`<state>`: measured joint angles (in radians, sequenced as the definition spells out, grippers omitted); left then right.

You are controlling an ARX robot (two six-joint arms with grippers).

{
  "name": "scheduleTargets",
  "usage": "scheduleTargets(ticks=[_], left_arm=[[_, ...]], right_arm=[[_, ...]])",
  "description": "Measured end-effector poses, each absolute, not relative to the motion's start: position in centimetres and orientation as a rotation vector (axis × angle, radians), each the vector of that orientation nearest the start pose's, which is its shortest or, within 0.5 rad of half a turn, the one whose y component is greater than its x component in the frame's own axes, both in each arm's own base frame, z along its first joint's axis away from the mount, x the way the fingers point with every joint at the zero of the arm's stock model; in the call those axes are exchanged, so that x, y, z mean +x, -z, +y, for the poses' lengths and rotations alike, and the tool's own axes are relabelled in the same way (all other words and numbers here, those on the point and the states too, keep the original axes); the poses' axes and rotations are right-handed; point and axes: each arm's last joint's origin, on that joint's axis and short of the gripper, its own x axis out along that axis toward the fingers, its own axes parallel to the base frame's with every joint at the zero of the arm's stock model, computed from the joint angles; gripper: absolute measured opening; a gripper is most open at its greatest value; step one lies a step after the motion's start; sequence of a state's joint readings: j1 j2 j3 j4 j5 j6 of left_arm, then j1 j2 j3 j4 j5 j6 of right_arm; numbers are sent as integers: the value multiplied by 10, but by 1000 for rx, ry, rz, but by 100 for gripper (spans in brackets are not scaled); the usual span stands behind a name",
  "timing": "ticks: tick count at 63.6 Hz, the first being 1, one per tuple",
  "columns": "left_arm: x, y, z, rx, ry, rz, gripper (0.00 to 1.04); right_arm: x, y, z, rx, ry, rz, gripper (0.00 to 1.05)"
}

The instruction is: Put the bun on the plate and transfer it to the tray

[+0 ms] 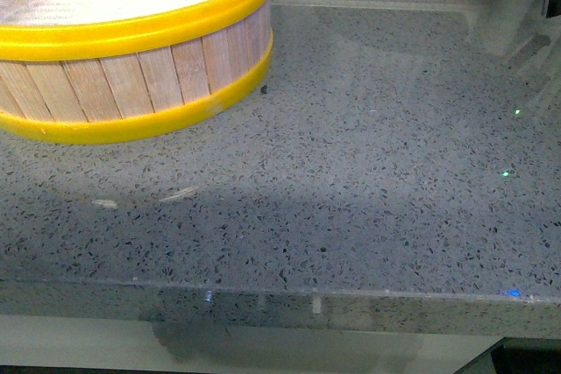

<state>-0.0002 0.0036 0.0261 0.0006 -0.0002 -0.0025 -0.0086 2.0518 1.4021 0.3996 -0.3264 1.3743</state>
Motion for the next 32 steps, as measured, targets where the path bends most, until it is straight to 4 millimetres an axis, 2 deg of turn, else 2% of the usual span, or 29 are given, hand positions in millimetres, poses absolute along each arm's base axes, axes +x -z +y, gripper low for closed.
scheduleTargets(ticks=[10,17,19,28,32], left_arm=[[96,-172,0,-2,0,-23,98],[96,-172,0,-2,0,-23,98],[96,-172,0,-2,0,-23,98],[96,-172,0,-2,0,-23,98],[96,-172,0,-2,0,-23,98]], right_arm=[[467,-216,4,1399,-101,423,49],[467,-216,4,1400,-108,421,70],[467,-217,4,1400,-113,420,73],[461,-221,5,1403,-133,410,96],[455,-222,7,1405,-142,408,97]])
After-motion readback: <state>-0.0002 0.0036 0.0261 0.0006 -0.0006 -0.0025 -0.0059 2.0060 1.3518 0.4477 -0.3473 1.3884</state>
